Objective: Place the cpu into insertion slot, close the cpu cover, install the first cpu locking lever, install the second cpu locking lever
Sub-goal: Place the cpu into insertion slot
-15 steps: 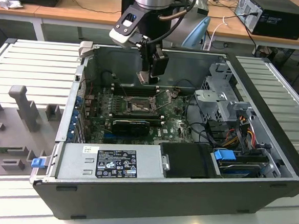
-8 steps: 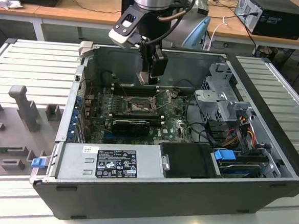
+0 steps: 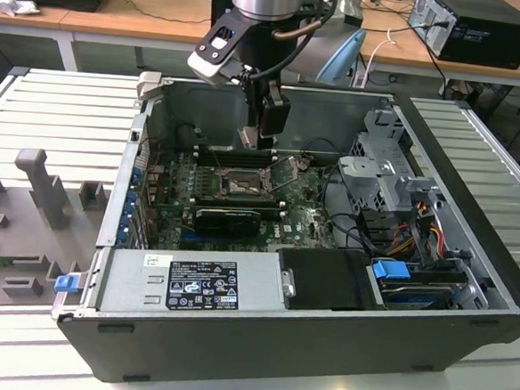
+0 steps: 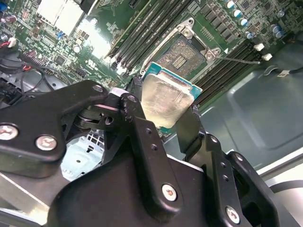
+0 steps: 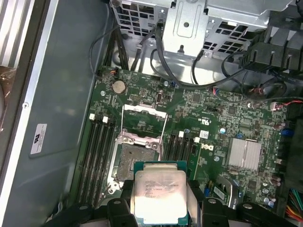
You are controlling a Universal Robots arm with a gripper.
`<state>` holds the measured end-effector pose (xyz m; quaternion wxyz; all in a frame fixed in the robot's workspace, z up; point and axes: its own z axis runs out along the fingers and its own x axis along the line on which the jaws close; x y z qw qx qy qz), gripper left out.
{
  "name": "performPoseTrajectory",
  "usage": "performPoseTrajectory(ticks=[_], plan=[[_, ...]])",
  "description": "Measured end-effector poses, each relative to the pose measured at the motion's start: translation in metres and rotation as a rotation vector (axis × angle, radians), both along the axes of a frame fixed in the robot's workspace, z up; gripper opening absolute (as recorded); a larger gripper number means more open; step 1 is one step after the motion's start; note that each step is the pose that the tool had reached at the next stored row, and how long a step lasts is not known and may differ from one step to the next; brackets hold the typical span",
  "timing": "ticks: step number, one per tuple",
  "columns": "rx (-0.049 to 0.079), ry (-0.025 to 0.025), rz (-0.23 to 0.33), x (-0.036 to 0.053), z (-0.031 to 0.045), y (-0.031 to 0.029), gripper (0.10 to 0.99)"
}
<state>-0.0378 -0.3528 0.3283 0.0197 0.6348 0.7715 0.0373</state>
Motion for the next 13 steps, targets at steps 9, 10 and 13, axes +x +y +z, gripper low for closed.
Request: performPoseTrajectory(ticks=[9, 10, 13], plan=[[0.000, 0.0000, -0.032, 0.0000, -0.0028, 0.0000, 0.525], [0.000, 0.0000, -0.035, 0.0000, -0.0030, 0.0000, 0.525], [0.000, -0.0001, -0.044, 0.0000, -0.0041, 0.0000, 0.525]])
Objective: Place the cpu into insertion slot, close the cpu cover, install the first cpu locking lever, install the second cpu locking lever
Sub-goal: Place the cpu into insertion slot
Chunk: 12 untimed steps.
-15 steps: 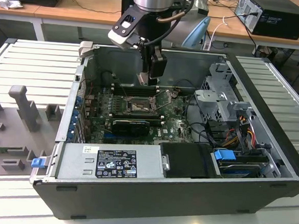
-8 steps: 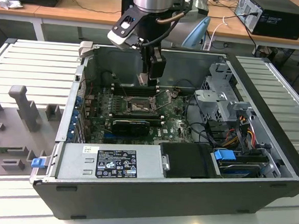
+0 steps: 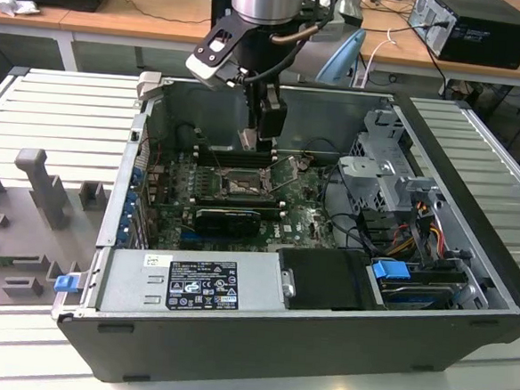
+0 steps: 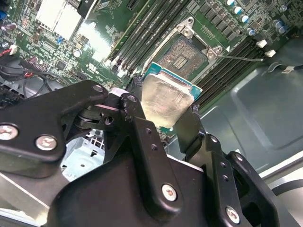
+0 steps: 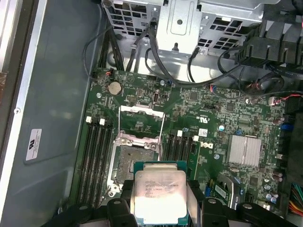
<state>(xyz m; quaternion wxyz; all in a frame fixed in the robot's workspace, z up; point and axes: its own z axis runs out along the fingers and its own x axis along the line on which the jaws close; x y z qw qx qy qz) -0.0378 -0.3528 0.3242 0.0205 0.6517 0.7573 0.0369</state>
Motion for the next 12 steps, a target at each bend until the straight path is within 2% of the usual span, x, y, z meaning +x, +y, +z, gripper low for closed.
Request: performPoseTrajectory(ticks=[12], plan=[[-0.001, 0.0001, -0.035, 0.0000, -0.0067, 0.0000, 0.525]])
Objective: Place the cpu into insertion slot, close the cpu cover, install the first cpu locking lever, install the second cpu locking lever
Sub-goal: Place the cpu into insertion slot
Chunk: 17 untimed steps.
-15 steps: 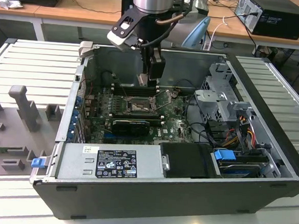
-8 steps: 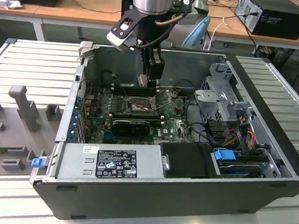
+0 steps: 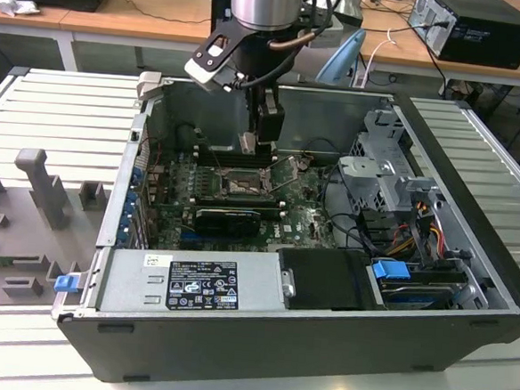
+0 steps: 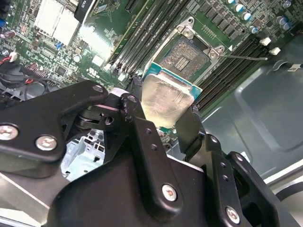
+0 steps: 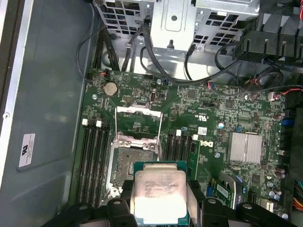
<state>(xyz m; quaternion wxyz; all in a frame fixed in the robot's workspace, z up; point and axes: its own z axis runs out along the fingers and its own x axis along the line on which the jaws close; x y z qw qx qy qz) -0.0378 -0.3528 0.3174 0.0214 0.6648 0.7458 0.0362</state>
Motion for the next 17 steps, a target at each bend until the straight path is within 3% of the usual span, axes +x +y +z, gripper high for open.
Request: performPoseTrajectory(ticks=[6, 10, 17], plan=[[0.000, 0.0001, -0.087, 0.0000, -0.0086, 0.0000, 0.525], [0.000, 0.0000, -0.092, 0.0000, -0.0177, 0.0000, 0.525], [0.000, 0.0000, -0.092, 0.0000, -0.0226, 0.0000, 0.525]])
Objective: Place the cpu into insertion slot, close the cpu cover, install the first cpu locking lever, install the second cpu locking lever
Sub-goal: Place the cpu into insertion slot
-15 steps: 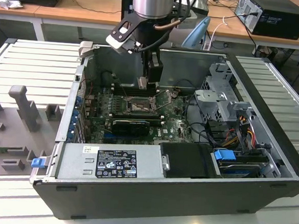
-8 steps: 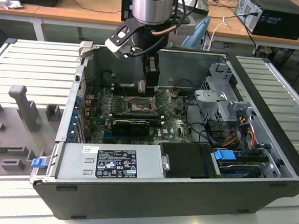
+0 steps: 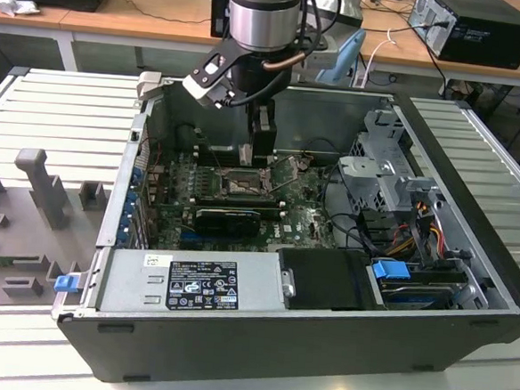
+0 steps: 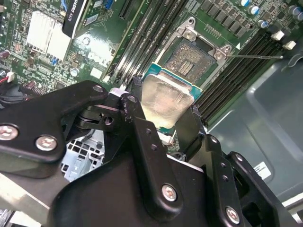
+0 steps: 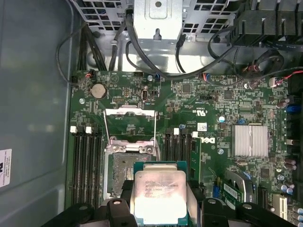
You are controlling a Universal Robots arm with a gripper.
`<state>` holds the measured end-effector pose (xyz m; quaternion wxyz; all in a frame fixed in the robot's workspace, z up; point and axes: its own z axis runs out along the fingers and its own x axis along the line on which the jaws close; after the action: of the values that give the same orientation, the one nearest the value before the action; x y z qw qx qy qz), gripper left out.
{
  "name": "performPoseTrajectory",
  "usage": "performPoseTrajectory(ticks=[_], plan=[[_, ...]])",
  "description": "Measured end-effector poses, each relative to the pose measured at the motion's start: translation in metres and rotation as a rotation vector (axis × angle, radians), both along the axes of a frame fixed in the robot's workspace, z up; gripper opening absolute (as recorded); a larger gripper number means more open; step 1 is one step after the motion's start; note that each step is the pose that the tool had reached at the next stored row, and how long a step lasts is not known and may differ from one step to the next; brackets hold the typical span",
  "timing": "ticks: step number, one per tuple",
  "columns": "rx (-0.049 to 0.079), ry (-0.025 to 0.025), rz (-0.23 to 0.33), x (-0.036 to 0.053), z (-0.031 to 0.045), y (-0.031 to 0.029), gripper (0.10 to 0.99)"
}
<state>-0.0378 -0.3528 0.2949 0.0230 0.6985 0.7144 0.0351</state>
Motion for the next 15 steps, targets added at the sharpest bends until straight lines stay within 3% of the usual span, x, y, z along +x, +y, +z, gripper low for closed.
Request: performPoseTrajectory(ticks=[15], plan=[[0.000, -0.0001, 0.000, 0.0000, -0.0053, 0.0000, 0.525]])
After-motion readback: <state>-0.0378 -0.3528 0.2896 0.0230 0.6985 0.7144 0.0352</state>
